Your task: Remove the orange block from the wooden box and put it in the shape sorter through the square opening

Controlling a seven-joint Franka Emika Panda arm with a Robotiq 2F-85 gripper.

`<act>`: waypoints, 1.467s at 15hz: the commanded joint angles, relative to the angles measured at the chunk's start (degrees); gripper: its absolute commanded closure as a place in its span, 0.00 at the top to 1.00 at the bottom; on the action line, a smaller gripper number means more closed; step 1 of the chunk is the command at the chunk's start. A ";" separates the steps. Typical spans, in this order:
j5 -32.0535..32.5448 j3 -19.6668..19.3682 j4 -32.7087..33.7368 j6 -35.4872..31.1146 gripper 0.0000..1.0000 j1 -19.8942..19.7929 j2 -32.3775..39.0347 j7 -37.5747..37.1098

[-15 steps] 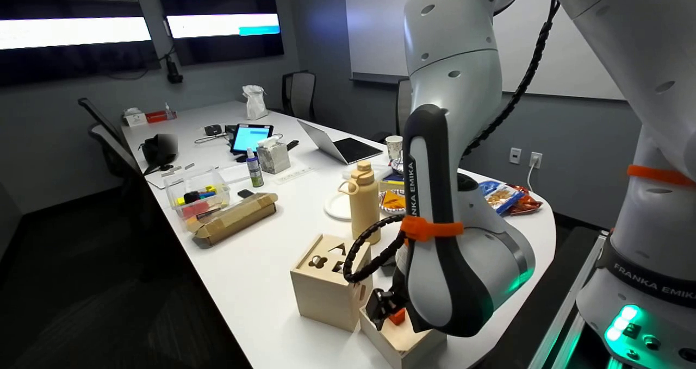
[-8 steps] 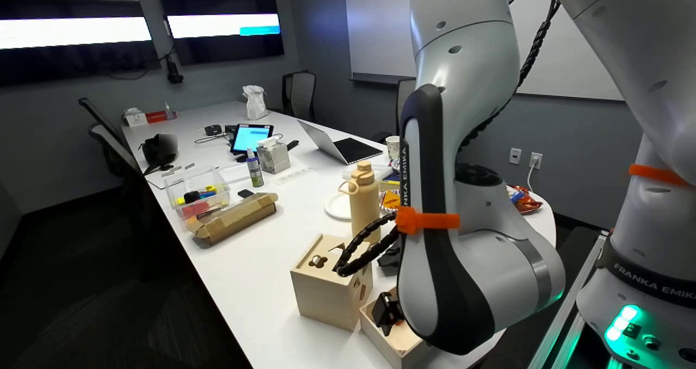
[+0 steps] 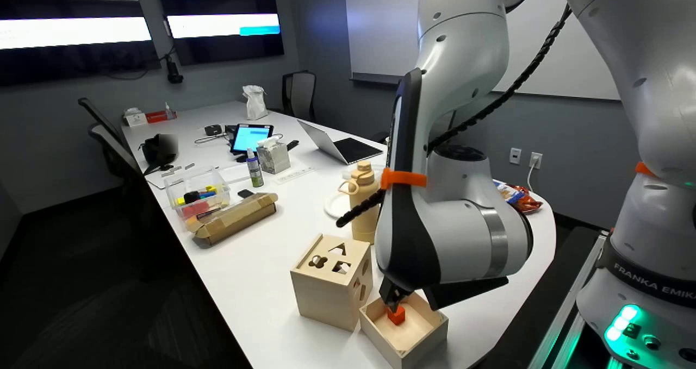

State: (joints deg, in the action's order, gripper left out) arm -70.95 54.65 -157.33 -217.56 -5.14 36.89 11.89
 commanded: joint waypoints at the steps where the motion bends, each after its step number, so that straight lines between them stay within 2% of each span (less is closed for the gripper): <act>1: -0.50 1.58 0.02 3.83 1.00 -5.76 -0.69 7.78; 5: -1.75 3.50 0.03 5.96 1.00 -8.90 -0.45 13.10; 9: -3.16 3.44 -0.01 7.89 1.00 -7.94 -0.50 15.78; 13: -3.18 1.71 0.31 9.27 1.00 -7.45 -0.31 16.91; 15: -3.72 1.04 0.89 9.85 1.00 -6.71 -0.43 17.93; 22: -10.56 -3.87 5.99 11.09 1.00 -0.06 0.78 25.41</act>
State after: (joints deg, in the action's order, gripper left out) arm -76.91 53.19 -154.88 -207.51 -8.74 37.04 32.21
